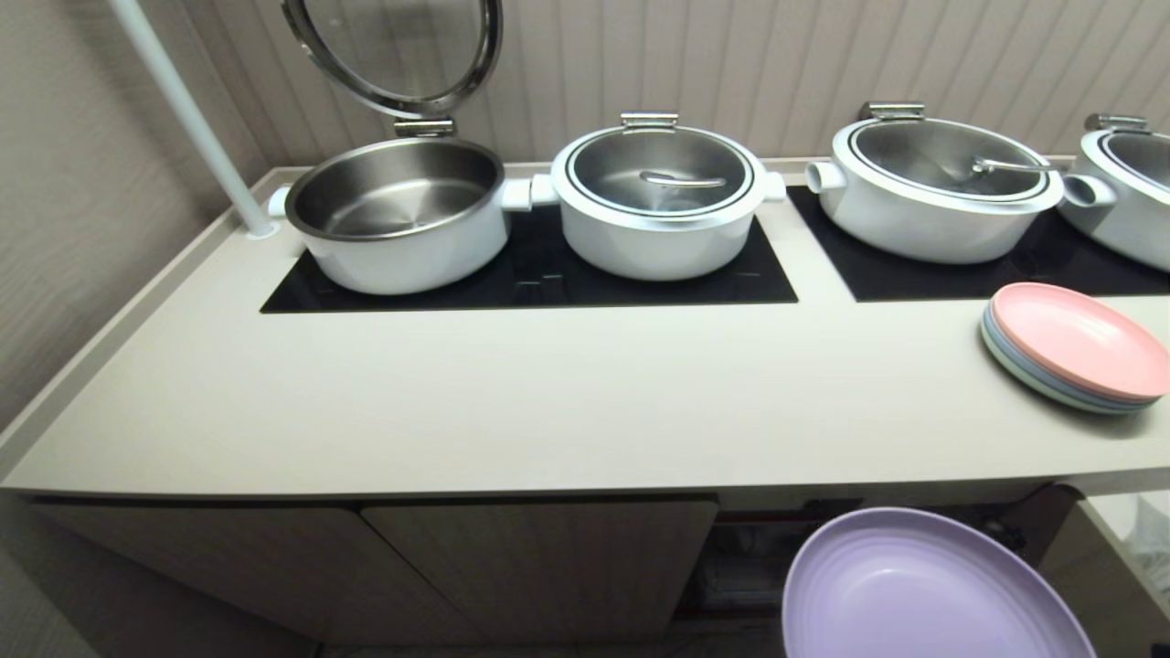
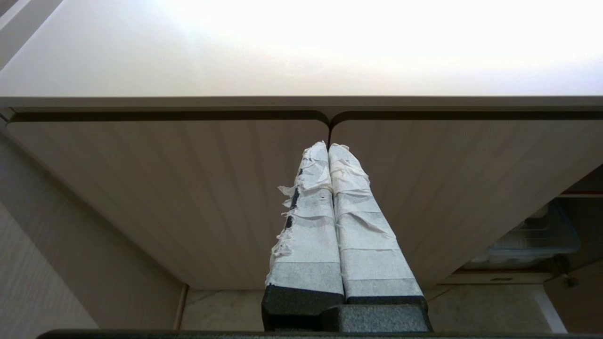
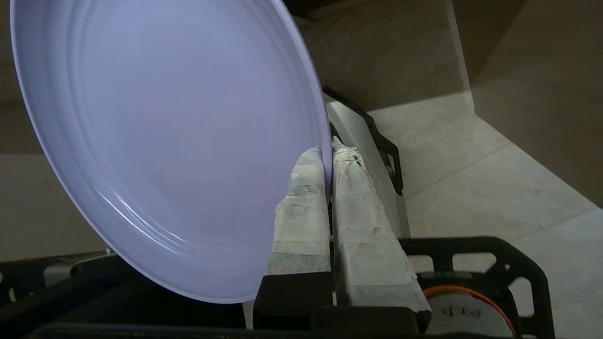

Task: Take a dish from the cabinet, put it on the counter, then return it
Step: Put it back into the cabinet

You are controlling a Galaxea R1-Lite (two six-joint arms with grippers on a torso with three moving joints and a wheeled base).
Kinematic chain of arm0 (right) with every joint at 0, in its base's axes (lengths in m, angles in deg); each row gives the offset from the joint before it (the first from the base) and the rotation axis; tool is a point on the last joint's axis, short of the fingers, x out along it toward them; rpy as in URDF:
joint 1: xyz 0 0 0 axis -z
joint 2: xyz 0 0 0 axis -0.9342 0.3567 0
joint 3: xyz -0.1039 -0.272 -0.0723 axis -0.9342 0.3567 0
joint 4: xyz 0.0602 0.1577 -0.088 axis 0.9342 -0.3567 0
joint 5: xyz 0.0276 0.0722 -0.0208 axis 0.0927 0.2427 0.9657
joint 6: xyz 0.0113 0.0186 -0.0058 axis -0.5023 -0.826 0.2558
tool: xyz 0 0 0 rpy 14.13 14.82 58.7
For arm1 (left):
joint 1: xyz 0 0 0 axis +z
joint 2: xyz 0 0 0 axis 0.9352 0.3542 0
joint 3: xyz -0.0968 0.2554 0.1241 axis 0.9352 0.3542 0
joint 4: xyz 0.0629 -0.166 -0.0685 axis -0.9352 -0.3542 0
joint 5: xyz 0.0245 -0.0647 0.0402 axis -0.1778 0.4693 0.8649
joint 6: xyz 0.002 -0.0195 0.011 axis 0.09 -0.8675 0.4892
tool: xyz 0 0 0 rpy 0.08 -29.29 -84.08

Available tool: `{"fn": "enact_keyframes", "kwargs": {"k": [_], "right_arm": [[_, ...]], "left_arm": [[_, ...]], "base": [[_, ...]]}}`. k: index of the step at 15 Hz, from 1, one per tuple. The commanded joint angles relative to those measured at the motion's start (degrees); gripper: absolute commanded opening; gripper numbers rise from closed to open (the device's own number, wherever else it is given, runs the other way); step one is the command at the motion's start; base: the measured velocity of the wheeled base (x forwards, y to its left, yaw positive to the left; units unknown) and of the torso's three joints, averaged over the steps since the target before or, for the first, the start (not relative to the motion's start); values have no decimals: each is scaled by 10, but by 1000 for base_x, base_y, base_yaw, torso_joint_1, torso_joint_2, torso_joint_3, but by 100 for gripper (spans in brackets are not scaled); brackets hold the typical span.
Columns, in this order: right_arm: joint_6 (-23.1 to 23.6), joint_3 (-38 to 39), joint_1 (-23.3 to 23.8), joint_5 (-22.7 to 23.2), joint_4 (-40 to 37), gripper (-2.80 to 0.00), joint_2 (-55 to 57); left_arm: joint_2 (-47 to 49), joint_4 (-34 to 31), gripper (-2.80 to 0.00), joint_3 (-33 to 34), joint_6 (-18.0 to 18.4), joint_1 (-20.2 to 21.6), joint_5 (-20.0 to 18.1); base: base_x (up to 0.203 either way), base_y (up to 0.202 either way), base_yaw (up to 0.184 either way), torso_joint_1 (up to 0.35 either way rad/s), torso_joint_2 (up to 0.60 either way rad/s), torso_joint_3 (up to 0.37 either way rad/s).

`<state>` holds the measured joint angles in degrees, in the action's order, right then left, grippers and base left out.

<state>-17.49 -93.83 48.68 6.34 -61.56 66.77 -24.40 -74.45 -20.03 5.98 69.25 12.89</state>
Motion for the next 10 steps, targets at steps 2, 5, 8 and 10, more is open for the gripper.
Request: {"fn": "enact_keyframes", "kwargs": {"k": [2,5,8,10], "right_arm": [[-4,8,0,0,-17,-280,-25],[-5,12,0,2,-19,-280,-30],[-5,22,-1,2,-27,-280,-36],[-4,29,-1,2,-33,-280,-36]], "left_arm": [[0,0,-280,0,0,0,0],[0,0,-280,0,0,0,0],[0,0,-280,0,0,0,0],[0,0,-280,0,0,0,0]], "base": [[0,0,0,0,0,0],[0,0,0,0,0,0],[0,0,0,0,0,0],[0,0,0,0,0,0]]}}
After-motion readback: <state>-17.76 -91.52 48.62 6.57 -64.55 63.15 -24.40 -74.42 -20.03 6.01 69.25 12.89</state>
